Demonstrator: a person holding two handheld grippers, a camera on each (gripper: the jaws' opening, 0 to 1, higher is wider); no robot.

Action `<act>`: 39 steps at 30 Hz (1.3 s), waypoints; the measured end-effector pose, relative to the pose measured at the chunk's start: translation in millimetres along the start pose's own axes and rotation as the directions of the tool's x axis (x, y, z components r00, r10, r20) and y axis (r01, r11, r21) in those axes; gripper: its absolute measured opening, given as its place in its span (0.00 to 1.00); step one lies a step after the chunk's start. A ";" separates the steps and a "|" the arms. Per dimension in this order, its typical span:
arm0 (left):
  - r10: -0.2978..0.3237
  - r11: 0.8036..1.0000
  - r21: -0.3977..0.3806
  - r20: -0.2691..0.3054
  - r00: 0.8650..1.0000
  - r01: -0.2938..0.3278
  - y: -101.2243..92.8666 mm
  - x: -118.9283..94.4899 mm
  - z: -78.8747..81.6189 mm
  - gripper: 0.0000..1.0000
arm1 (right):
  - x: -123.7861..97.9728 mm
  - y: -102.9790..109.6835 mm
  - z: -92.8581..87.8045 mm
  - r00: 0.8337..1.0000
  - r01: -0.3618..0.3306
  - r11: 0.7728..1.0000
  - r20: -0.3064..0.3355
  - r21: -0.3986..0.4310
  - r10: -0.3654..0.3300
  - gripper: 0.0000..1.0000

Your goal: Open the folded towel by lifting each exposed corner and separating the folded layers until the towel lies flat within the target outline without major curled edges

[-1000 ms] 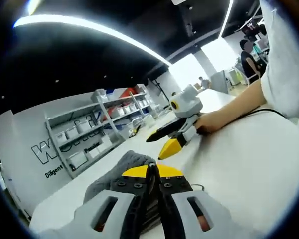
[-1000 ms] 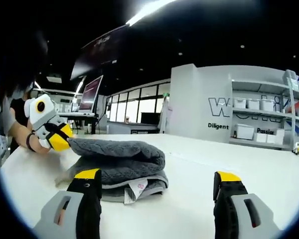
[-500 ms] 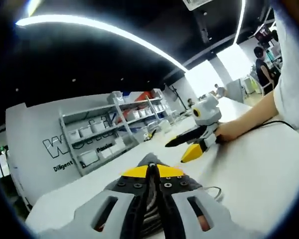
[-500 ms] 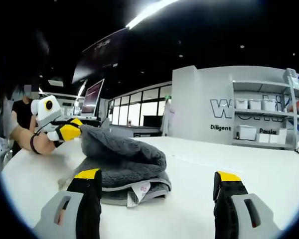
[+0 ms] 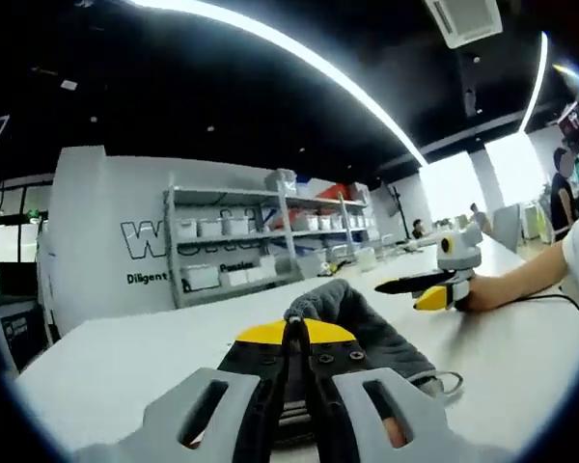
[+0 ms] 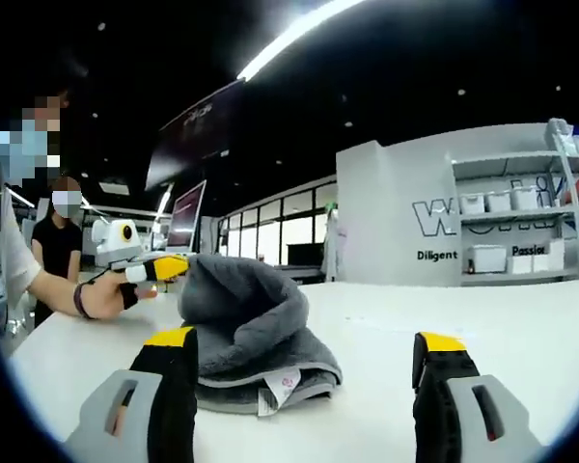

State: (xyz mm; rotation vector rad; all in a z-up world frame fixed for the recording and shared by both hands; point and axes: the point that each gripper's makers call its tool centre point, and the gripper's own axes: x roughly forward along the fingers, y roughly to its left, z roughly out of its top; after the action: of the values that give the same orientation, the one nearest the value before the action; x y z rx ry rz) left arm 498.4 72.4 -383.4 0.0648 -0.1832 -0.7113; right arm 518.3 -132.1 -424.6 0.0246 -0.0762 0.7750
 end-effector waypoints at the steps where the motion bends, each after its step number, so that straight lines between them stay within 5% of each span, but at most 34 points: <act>1: 0.012 1.000 -0.010 -0.002 1.000 -0.012 4.2 -0.6 -0.3 0.04 | 2.0 1.4 -5.2 1.000 -0.014 1.000 -0.027 -0.001 0.014 0.94; 8: 0.165 0.986 0.006 0.007 0.986 -0.165 45.0 -18.3 4.9 0.04 | 2.5 16.2 2.0 0.996 -0.091 0.996 0.007 -0.008 0.091 0.91; 13: 0.325 0.943 0.094 -0.046 0.945 -0.320 95.3 -34.2 -1.1 0.04 | 4.4 25.9 -0.8 0.992 -0.122 0.992 -0.011 -0.013 0.122 0.90; 16: 0.413 0.905 0.164 -0.108 0.904 -0.393 124.2 -44.4 -13.8 0.04 | 6.8 37.2 -5.6 0.986 -0.162 0.986 -0.040 -0.026 0.161 0.89; 23: 0.476 0.878 0.154 -0.188 0.859 -0.453 154.3 -56.4 -33.7 0.04 | 7.5 45.9 -8.1 0.979 -0.200 0.979 -0.052 -0.030 0.199 0.87; 28: 0.545 0.836 0.216 -0.222 0.808 -0.504 175.3 -70.5 -39.4 0.04 | 7.3 44.3 -8.8 0.979 -0.198 0.980 -0.052 -0.025 0.196 0.86; 35: 0.659 0.746 0.403 -0.328 0.677 -0.531 197.1 -100.4 -61.1 0.04 | 6.2 44.7 -9.5 0.978 -0.202 0.979 -0.053 -0.022 0.201 0.84; 37: 0.659 0.748 0.391 -0.344 0.669 -0.537 197.0 -102.0 -66.1 0.04 | 6.1 44.4 -9.7 0.978 -0.202 0.979 -0.054 -0.023 0.200 0.84; 39: 0.653 0.756 0.378 -0.397 0.644 -0.534 196.5 -106.8 -76.2 0.04 | 6.0 44.6 -9.6 0.978 -0.203 0.979 -0.053 -0.022 0.201 0.84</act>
State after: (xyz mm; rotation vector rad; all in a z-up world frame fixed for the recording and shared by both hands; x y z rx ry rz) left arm 559.8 290.6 -449.8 0.3962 0.2307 0.0274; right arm 491.9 -95.7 -434.0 -0.0295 -0.0412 0.9773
